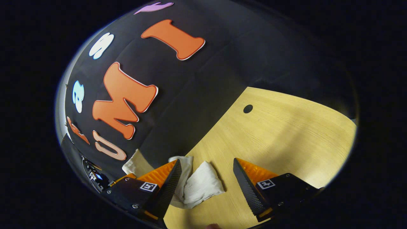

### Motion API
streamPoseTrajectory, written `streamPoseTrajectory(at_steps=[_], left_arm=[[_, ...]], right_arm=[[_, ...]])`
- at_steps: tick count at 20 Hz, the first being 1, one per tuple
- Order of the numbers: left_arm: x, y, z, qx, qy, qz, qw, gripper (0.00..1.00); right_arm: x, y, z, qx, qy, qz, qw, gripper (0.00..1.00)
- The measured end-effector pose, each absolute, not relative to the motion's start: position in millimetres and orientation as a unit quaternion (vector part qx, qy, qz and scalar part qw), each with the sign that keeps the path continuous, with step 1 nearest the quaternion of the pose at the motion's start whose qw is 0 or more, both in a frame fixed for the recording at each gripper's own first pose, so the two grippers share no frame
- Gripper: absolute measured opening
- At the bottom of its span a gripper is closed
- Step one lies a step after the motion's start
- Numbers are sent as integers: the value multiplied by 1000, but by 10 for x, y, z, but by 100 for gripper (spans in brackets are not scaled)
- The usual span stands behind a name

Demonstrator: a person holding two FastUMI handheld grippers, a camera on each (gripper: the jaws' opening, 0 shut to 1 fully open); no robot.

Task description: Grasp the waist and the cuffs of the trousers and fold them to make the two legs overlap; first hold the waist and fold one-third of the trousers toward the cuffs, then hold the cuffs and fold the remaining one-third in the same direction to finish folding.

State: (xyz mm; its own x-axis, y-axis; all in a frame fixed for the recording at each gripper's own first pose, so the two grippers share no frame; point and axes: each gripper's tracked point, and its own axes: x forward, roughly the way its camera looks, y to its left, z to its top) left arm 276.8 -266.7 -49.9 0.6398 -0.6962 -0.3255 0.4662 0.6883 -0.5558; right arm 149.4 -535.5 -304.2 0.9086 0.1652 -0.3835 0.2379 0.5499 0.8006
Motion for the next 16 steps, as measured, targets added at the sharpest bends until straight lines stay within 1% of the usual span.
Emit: streamPoseTrajectory(at_steps=[1, 3, 5, 6, 7, 8, 9, 10, 11, 16], left_arm=[[2739, -2921, -695, -204, 291, -343, 869, 6], [2527, -3187, -915, -197, 327, -360, 851, 46], [2429, -3270, -1029, -188, 333, -363, 850, 85], [2419, -3253, -1047, -183, 335, -363, 850, 84], [2401, -3206, -1049, -180, 335, -358, 853, 94], [2413, -3148, -1031, -180, 331, -351, 857, 97], [2453, -3073, -1007, -180, 325, -340, 864, 97], [2499, -2975, -977, -177, 318, -327, 872, 92], [2544, -2846, -939, -172, 308, -313, 882, 98], [2697, -2135, -631, -107, 241, -223, 938, 98]], right_arm=[[1482, -5416, -3058, 473, 212, -27, 855, 98], [1446, -5490, -3089, 464, 212, -31, 859, 98], [1449, -5514, -3088, 453, 214, -30, 865, 98], [1454, -5513, -3081, 447, 213, -28, 868, 98], [1451, -5500, -3071, 440, 215, -26, 871, 98], [1456, -5486, -3066, 432, 216, -23, 875, 98], [1460, -5456, -3032, 422, 216, -19, 880, 98], [1477, -5440, -3003, 410, 214, -16, 887, 98], [1501, -5406, -2952, 396, 211, -11, 894, 98], [1599, -5255, -2667, 312, 194, 12, 930, 98]])
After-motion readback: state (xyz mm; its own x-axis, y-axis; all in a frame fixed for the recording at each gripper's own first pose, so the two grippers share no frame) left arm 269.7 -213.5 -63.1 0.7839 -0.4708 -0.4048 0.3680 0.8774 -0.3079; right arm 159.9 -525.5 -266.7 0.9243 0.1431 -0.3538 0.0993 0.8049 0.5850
